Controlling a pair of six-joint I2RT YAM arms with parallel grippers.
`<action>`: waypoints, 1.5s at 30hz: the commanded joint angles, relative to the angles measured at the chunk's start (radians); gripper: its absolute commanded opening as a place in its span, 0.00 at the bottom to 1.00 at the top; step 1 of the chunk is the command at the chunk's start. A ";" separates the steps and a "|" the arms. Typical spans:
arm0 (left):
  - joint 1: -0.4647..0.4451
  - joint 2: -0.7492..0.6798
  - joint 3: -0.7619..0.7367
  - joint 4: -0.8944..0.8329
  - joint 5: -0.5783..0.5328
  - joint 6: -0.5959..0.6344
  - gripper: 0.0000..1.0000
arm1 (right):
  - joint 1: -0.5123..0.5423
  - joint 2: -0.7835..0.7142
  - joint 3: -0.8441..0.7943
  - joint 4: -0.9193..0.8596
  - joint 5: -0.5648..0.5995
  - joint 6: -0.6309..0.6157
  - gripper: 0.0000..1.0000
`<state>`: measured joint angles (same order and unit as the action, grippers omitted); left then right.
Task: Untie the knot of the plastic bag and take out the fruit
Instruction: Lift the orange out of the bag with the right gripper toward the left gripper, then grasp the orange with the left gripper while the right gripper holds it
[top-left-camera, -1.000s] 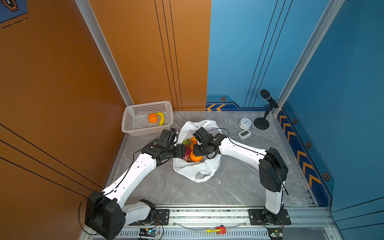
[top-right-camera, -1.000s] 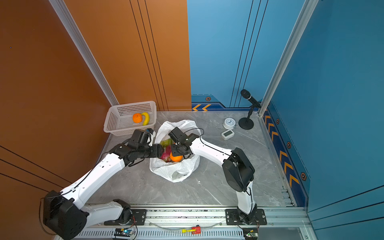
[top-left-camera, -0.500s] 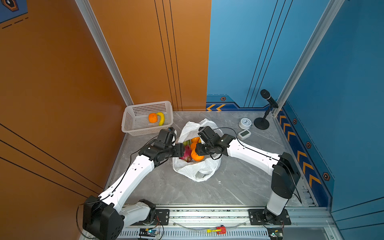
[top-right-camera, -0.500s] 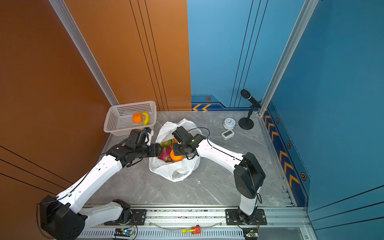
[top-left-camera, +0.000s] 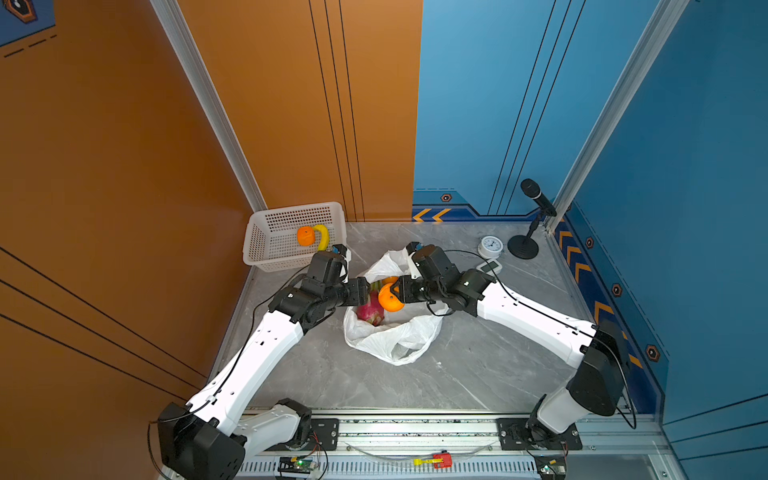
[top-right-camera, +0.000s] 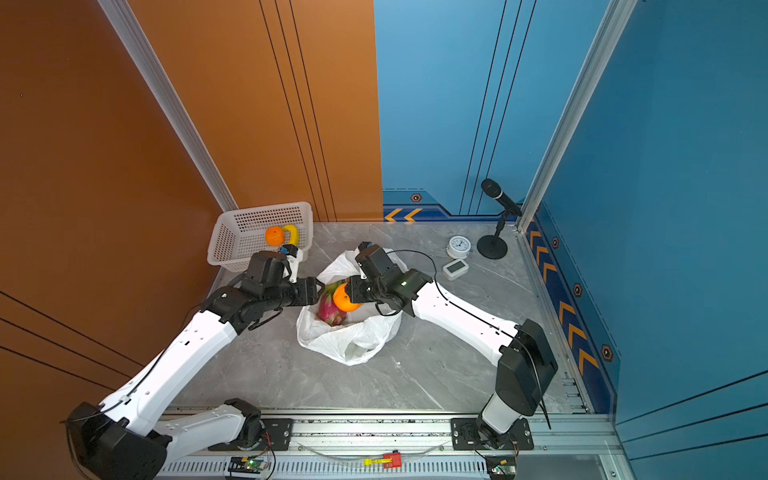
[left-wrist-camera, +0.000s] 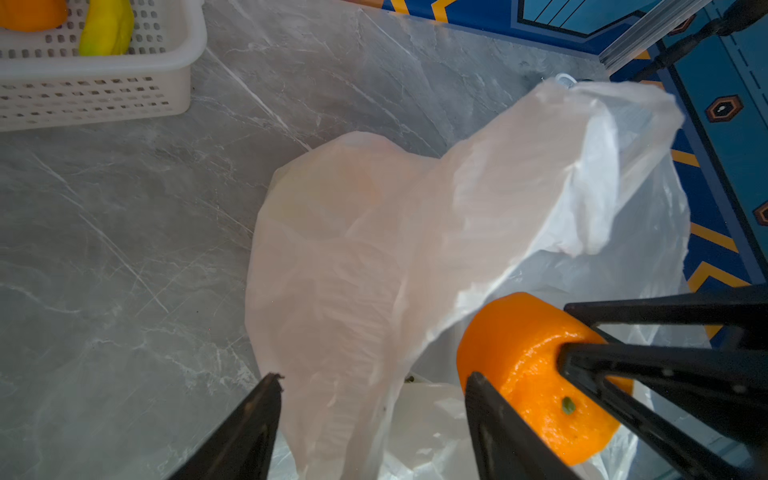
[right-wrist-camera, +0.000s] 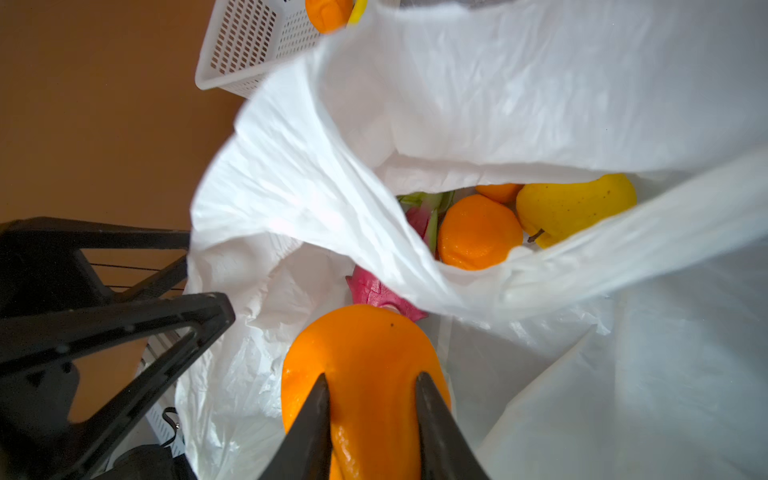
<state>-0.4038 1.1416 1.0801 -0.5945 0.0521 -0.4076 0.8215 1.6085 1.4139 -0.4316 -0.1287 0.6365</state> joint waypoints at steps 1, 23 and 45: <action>0.006 -0.045 0.044 0.010 0.010 0.031 0.72 | -0.027 -0.055 -0.011 0.042 -0.014 0.065 0.32; 0.072 -0.024 0.041 0.659 0.374 -0.496 0.85 | -0.180 -0.169 -0.016 0.346 -0.098 0.419 0.30; 0.062 0.103 0.042 0.870 0.496 -0.676 0.92 | -0.144 -0.096 0.000 0.565 -0.134 0.537 0.29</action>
<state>-0.3389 1.2366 1.1168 0.2192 0.5034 -1.0611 0.6693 1.5036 1.3975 0.0818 -0.2516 1.1542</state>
